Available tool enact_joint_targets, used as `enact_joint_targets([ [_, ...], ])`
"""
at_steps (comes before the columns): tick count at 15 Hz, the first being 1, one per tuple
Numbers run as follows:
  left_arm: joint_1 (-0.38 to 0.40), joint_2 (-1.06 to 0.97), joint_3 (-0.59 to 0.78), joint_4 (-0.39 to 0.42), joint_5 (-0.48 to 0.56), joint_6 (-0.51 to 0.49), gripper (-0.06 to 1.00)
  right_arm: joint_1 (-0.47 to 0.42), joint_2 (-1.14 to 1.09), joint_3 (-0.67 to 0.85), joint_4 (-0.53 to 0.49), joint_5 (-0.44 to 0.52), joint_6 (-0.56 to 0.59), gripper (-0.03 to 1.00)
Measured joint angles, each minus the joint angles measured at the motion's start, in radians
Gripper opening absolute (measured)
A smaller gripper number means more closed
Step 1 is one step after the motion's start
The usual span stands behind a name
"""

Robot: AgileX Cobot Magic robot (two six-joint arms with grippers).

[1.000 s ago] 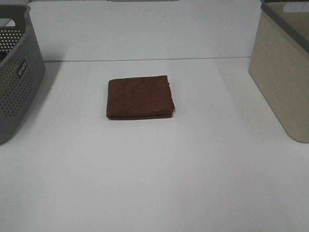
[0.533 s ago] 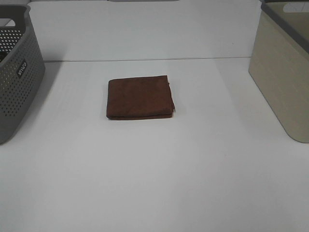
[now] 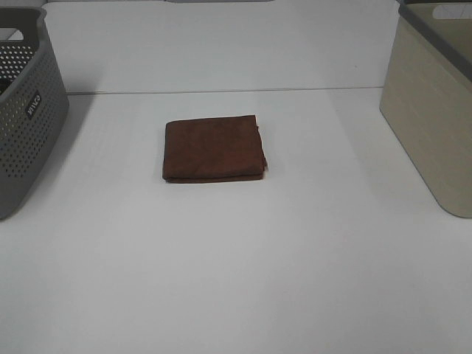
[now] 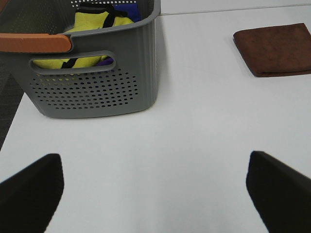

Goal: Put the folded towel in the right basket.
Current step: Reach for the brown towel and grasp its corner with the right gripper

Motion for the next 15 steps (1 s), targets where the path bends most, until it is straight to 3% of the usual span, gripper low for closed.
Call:
enact_joint_targets([
  [15, 0.0, 0.0, 0.0, 0.0, 0.0, 0.0, 0.97, 0.0, 0.0, 0.0, 0.0, 0.0, 0.0, 0.78],
])
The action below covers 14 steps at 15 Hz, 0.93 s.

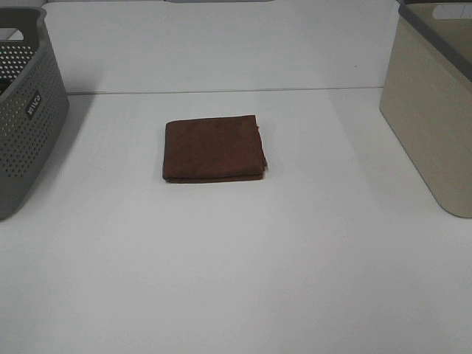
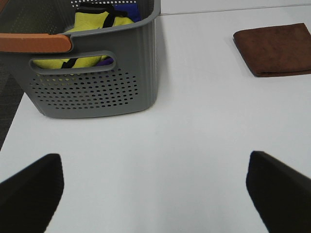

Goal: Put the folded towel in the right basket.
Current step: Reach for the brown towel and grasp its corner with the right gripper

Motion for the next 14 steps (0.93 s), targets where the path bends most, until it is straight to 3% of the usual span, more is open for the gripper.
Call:
enact_joint_targets([
  [14, 0.0, 0.0, 0.0, 0.0, 0.0, 0.0, 0.97, 0.0, 0.053, -0.01, 0.025, -0.029, 0.0, 0.78],
])
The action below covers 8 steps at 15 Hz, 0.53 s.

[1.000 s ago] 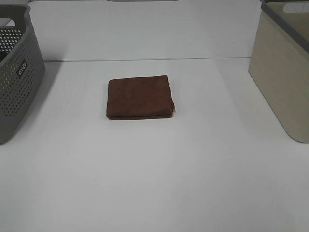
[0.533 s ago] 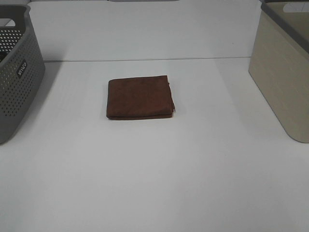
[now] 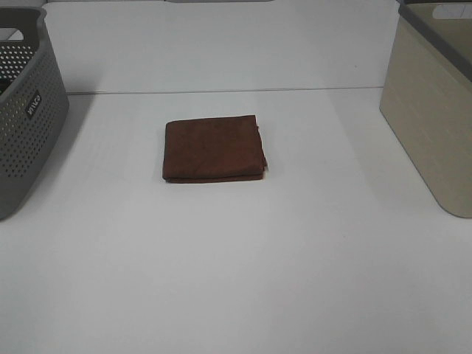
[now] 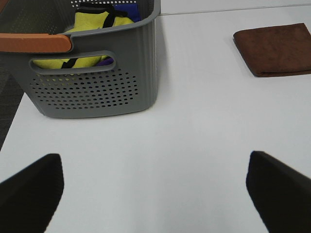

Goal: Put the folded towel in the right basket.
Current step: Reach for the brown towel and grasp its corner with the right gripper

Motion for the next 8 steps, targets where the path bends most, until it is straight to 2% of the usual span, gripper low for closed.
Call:
enact_joint_targets([
  [5, 0.0, 0.0, 0.0, 0.0, 0.0, 0.0, 0.97, 0.0, 0.328, -0.104, 0.009, -0.282, 0.0, 0.77],
  [8, 0.0, 0.0, 0.0, 0.0, 0.0, 0.0, 0.97, 0.0, 0.591, -0.219, 0.085, -0.343, -0.035, 0.77],
])
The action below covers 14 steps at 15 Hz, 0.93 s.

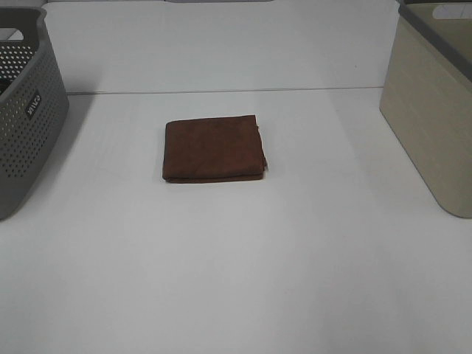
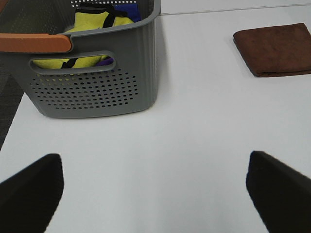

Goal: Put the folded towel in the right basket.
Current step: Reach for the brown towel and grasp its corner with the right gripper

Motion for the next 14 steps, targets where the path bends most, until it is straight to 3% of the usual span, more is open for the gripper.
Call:
enact_joint_targets([
  [5, 0.0, 0.0, 0.0, 0.0, 0.0, 0.0, 0.97, 0.0, 0.474, -0.264, 0.275, -0.001, -0.281, 0.75],
  [7, 0.0, 0.0, 0.0, 0.0, 0.0, 0.0, 0.97, 0.0, 0.679, -0.417, 0.4, 0.054, -0.397, 0.74],
  [11, 0.0, 0.0, 0.0, 0.0, 0.0, 0.0, 0.97, 0.026, 0.935, -0.61, 0.472, 0.131, -0.429, 0.72],
  [14, 0.0, 0.0, 0.0, 0.0, 0.0, 0.0, 0.97, 0.145, 1.087, -0.73, 0.482, 0.139, -0.435, 0.71],
])
